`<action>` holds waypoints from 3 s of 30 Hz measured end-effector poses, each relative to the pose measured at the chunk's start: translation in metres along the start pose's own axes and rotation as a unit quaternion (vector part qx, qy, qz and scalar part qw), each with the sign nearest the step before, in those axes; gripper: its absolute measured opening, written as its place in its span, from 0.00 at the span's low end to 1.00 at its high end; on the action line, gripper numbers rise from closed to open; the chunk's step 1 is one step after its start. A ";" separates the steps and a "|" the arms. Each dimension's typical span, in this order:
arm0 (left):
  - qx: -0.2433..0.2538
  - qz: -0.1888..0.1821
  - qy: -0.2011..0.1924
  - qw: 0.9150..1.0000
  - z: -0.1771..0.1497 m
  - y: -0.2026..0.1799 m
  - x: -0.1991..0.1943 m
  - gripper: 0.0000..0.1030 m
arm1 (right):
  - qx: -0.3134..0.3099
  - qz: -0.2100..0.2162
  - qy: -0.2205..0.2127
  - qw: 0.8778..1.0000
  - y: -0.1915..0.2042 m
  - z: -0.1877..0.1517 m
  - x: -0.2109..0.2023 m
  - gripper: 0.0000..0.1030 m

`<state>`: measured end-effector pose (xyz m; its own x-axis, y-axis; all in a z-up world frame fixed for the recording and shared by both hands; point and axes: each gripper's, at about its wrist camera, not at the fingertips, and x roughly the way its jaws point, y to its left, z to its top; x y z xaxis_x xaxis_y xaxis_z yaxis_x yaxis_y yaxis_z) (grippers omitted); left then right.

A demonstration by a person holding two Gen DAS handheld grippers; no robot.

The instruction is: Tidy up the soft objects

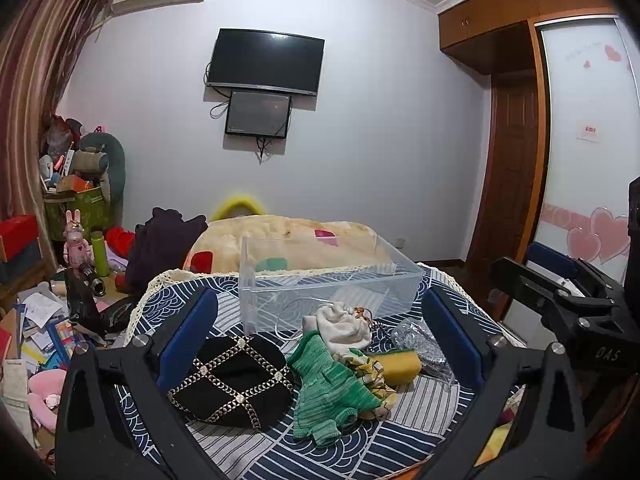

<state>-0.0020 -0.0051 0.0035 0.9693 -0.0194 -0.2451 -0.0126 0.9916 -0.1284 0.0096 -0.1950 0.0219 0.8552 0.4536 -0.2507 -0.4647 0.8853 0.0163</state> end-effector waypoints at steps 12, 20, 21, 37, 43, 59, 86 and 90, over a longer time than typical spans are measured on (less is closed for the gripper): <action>-0.002 -0.001 -0.004 1.000 0.002 0.000 -0.004 1.00 | 0.001 0.006 -0.007 1.000 0.000 0.003 -0.006 1.00; 0.005 0.003 -0.008 1.000 0.001 -0.003 -0.005 1.00 | 0.002 0.006 -0.010 1.000 0.001 0.002 -0.007 1.00; 0.004 0.003 -0.007 1.000 0.001 -0.004 -0.005 1.00 | 0.002 0.006 -0.010 1.000 0.001 0.003 -0.007 1.00; 0.003 0.004 -0.009 1.000 0.002 -0.004 -0.007 1.00 | 0.007 0.011 -0.015 1.000 0.000 0.001 -0.008 1.00; 0.003 0.006 -0.010 1.000 0.003 -0.004 -0.009 1.00 | 0.008 0.013 -0.017 1.000 -0.001 0.000 -0.008 1.00; -0.001 0.003 -0.011 1.000 0.004 -0.004 -0.010 1.00 | 0.010 0.030 -0.019 0.999 -0.003 -0.002 -0.007 1.00; -0.033 0.103 0.131 0.985 -0.065 0.065 0.073 0.97 | 0.046 -0.006 0.123 0.991 -0.033 -0.048 0.062 0.76; -0.044 0.097 0.177 0.978 -0.083 0.074 0.088 0.75 | 0.055 -0.003 0.163 0.985 -0.037 -0.061 0.077 0.67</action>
<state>0.0617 0.0558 -0.1075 0.8011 0.1100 -0.5883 -0.2245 0.9664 -0.1251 0.0786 -0.1996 -0.0571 0.7301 0.4070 -0.5489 -0.4168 0.9018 0.1143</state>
